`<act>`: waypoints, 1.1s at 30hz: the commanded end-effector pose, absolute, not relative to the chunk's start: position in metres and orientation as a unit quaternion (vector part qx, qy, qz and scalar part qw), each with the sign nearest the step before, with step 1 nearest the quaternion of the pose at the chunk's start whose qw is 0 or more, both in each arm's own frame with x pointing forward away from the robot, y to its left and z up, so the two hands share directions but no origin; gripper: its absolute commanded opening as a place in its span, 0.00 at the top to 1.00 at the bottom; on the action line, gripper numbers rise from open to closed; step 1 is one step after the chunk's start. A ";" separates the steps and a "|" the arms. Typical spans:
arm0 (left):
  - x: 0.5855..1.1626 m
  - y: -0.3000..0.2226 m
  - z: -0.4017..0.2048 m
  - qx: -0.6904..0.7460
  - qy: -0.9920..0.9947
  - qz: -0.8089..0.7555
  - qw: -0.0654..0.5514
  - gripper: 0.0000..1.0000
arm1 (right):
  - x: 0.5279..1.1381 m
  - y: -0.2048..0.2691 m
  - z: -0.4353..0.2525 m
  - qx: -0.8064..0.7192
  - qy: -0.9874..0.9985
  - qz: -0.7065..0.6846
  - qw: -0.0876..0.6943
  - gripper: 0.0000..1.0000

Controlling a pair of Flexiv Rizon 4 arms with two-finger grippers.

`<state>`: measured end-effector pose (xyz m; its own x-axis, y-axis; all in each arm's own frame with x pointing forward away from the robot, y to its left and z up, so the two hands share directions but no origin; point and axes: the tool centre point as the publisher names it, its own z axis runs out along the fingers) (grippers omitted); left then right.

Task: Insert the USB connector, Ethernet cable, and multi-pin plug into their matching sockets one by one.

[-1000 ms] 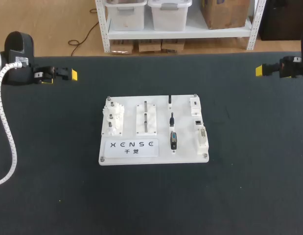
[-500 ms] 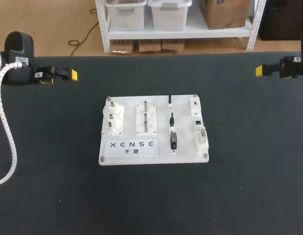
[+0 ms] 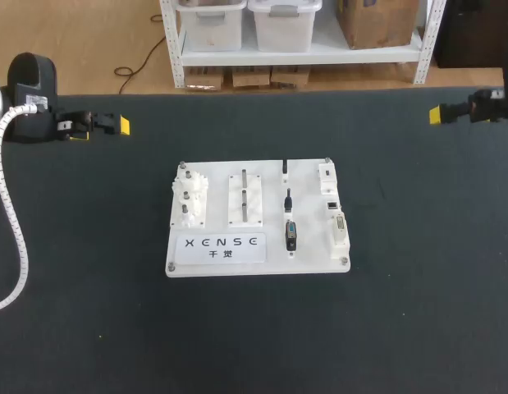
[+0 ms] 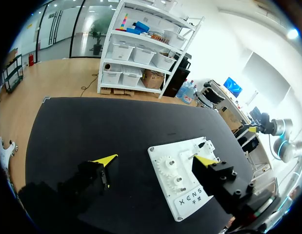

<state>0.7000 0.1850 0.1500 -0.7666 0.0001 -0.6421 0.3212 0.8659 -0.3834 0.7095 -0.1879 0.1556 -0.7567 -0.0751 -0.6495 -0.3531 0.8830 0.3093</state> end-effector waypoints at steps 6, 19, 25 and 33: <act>0.700 0.185 0.150 0.089 0.908 -0.243 0.330 0.00 | 0.747 -0.146 0.163 -0.102 0.951 0.064 0.285 0.00; 0.700 0.185 0.150 0.089 0.908 -0.243 0.330 0.00 | 0.777 -0.057 0.124 -0.105 0.964 -0.004 0.243 0.00; 0.700 0.185 0.150 0.089 0.908 -0.243 0.330 0.00 | 0.784 -0.026 0.108 -0.109 0.967 -0.007 0.229 0.00; 0.700 0.185 0.150 0.089 0.908 -0.243 0.330 0.00 | 0.793 0.009 0.089 -0.096 0.971 0.014 0.220 0.00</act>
